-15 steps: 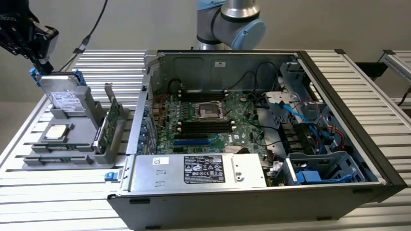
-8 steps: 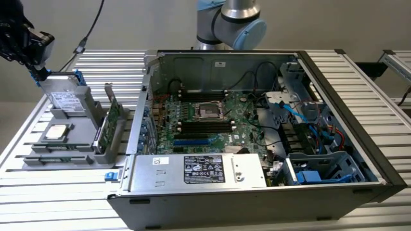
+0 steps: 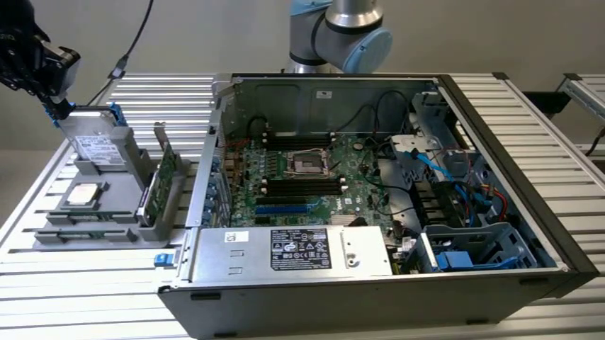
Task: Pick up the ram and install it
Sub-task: 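Pick up the ram and move it above insertion slot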
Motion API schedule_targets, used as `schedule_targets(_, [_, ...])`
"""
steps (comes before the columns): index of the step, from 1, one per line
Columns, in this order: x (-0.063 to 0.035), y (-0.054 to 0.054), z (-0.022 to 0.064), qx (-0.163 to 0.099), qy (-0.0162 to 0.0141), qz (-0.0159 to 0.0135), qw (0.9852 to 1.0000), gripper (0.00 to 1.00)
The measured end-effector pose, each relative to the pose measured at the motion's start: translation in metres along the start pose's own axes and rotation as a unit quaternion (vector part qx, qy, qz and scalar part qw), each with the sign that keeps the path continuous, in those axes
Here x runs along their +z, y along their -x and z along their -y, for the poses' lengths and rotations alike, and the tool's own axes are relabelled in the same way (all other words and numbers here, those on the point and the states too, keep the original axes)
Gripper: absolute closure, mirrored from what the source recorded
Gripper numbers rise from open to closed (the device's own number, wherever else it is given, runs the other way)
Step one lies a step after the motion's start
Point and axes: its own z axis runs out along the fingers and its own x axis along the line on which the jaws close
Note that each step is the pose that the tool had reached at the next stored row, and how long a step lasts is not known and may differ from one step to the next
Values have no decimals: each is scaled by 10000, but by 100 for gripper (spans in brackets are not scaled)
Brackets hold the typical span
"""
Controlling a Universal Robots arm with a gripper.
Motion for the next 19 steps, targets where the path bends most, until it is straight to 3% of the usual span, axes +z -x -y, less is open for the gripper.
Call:
schedule_targets(14, [5,0,0,-18,-5,-5,10000,90])
schedule_targets(19, [27,0,1,-437,-6,-25,9990,90])
